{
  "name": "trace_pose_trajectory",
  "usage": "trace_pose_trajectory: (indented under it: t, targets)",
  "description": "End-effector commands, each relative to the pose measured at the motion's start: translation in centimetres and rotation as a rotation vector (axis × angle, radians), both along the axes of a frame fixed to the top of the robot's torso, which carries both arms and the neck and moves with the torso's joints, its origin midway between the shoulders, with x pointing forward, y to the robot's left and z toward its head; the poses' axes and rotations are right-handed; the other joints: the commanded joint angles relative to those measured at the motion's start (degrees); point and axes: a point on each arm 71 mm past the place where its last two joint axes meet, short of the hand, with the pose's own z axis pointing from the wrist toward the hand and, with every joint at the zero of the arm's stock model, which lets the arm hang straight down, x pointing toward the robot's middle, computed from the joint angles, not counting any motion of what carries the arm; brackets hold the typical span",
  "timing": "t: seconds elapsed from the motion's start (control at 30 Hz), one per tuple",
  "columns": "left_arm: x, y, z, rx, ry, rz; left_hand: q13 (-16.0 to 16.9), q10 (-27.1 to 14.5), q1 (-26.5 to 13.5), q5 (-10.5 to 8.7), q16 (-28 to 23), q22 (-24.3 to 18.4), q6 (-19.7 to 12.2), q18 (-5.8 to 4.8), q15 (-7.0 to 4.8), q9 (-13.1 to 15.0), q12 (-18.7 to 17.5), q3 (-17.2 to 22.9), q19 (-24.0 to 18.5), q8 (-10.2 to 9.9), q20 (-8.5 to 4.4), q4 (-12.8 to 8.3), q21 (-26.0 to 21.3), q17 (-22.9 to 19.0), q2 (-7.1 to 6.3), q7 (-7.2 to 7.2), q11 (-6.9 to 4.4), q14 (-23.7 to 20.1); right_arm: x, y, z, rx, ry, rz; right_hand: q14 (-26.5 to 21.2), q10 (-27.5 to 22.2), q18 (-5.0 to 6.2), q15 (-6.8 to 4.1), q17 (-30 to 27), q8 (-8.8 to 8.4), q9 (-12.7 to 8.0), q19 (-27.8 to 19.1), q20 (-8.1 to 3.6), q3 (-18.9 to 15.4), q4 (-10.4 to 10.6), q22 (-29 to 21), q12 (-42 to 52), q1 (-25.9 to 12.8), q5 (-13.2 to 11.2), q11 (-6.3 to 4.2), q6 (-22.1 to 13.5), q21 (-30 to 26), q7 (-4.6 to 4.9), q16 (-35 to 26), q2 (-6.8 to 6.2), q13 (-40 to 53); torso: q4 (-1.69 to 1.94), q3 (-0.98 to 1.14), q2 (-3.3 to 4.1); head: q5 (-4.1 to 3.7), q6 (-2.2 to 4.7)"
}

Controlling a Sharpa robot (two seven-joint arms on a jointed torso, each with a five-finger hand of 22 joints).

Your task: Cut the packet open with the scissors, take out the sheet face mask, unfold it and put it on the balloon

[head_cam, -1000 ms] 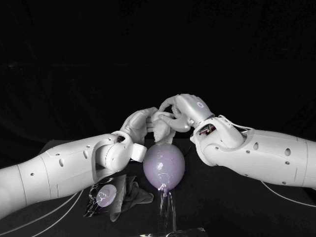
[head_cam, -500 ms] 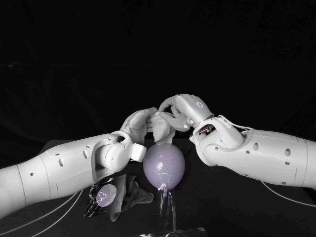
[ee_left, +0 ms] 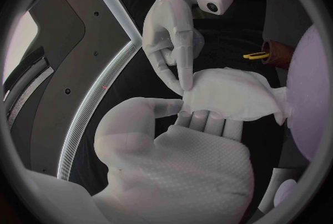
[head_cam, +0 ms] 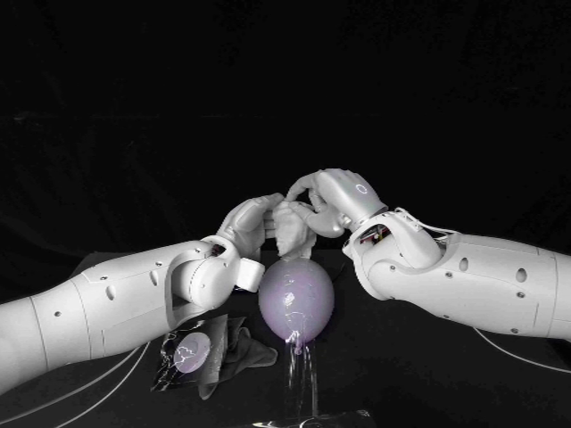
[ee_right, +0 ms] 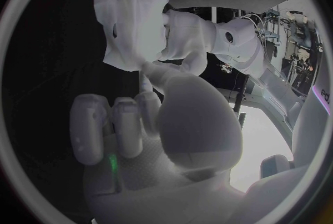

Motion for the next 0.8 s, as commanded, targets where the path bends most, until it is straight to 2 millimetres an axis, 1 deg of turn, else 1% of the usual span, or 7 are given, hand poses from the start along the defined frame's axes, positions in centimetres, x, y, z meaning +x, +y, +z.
trace_pose_trajectory:
  t: [0.03, 0.13, 0.43, 0.67, 0.73, 0.77, 0.8]
  targets:
    - [0.0, -0.1, 0.2, -0.011, -0.007, -0.010, 0.0, -0.4, -0.6, 0.17, -0.2, 0.0, 0.1, 0.50, 0.09, 0.0, 0.0, 0.1, -0.2, -0.2, -0.06, -0.3, -0.2, -0.1, 0.12, 1.09, -0.01, -0.3, -0.2, 0.0, 0.3, 0.021, -0.039, 0.019, 6.0, 3.1, -0.95, -0.45, 15.0, 0.32, 0.1, 3.5, -0.24, 0.2, -0.2, 13.6, 0.4, 0.2, 0.2, -0.37, 0.5, 0.4, 0.06, 0.2, 0.26, 9.8, 0.00, -0.01, -0.01, -0.03, -0.05]
    - [0.1, 0.0, 0.2, -0.010, -0.007, -0.008, 0.0, -0.4, -0.6, 0.17, -0.2, 0.0, 0.1, 0.50, 0.09, 0.0, 0.0, 0.1, -0.2, -0.2, -0.06, -0.3, -0.2, -0.1, 0.12, 1.09, -0.01, -0.3, -0.3, -0.2, 0.4, 0.039, -0.048, 0.020, 6.0, 3.2, -1.01, -0.47, 15.0, 0.41, 0.2, 3.6, -0.26, 0.3, -0.2, 13.6, 0.6, 0.2, 0.2, -0.38, 0.6, 0.7, 0.05, 0.2, 0.35, 9.9, 0.03, -0.03, -0.03, -0.12, -0.02]
    - [0.3, 0.3, 0.1, -0.007, -0.007, 0.004, 0.0, -0.4, -0.6, 0.18, -0.2, 0.0, 0.1, 0.51, 0.09, 0.1, 0.0, 0.2, -0.1, -0.2, -0.06, -0.5, -0.2, -0.1, 0.16, 1.09, 0.00, -0.3, -0.5, -0.9, 0.6, 0.098, -0.052, 0.020, 6.0, 3.4, -1.13, -0.53, 15.0, 0.68, 0.3, 3.9, -0.32, 0.4, -0.3, 13.8, 1.3, 0.0, 0.2, -0.44, 0.8, 1.2, -0.03, 0.2, 0.50, 10.2, 0.01, -0.01, 0.03, -0.17, 0.07]
    - [0.3, 0.3, 0.1, -0.007, -0.007, 0.003, -0.1, -0.5, -0.5, 0.17, -0.2, 0.0, 0.0, 0.51, 0.09, 0.1, -0.1, 0.2, -0.3, -0.2, -0.06, -0.6, -0.2, -0.1, 0.19, 1.10, 0.01, -0.3, -0.5, -1.1, 0.5, 0.101, -0.027, 0.021, 6.0, 3.5, -1.10, -0.56, 15.0, 0.82, 0.4, 3.8, -0.35, 0.5, -0.3, 13.8, 1.3, -0.1, 0.2, -0.48, 0.9, 1.1, -0.08, 0.2, 0.50, 10.3, -0.03, -0.01, 0.00, -0.08, 0.07]
    - [0.3, 0.2, 0.1, -0.008, -0.007, 0.001, -0.1, -0.5, -0.5, 0.17, -0.2, 0.0, 0.0, 0.51, 0.09, 0.1, -0.1, 0.2, -0.3, -0.2, -0.06, -0.6, -0.2, -0.1, 0.19, 1.10, 0.01, -0.3, -0.5, -1.0, 0.5, 0.100, -0.012, 0.021, 6.0, 3.1, -0.90, -0.55, 15.0, 0.80, 0.4, 3.4, -0.36, 0.3, -0.3, 13.5, -0.1, -0.5, 0.2, -0.45, 0.7, 0.2, -0.03, 0.2, 0.24, 9.6, -0.02, -0.01, -0.02, -0.11, 0.12]
    - [0.3, 0.2, 0.1, -0.008, -0.007, 0.001, -0.1, -0.5, -0.5, 0.17, -0.2, 0.0, 0.0, 0.51, 0.09, 0.1, -0.1, 0.2, -0.3, -0.2, -0.06, -0.6, -0.2, -0.1, 0.19, 1.10, 0.01, -0.3, -0.4, -0.9, 0.4, 0.097, -0.006, 0.021, 6.0, 2.9, -0.81, -0.53, 15.0, 0.71, 0.4, 3.2, -0.37, 0.1, -0.2, 13.4, -1.0, -0.8, 0.1, -0.41, 0.4, -0.1, 0.01, 0.2, -0.14, 9.2, 0.01, -0.02, -0.03, -0.11, 0.10]
    - [0.3, 0.1, 0.1, -0.009, -0.006, 0.000, -0.1, -0.5, -0.5, 0.17, -0.2, -0.1, 0.0, 0.51, 0.09, 0.1, -0.1, 0.2, -0.3, -0.2, -0.06, -0.6, -0.2, -0.1, 0.19, 1.11, 0.01, -0.3, -0.4, -0.8, 0.4, 0.094, 0.002, 0.020, 6.0, 2.5, -0.56, -0.14, 15.0, -0.49, -0.1, 2.6, -0.22, -2.0, 1.1, 13.0, -2.0, -3.5, 0.0, 0.31, -1.6, -1.2, 0.68, 0.2, -2.46, 8.7, 0.01, -0.01, -0.03, -0.11, 0.10]
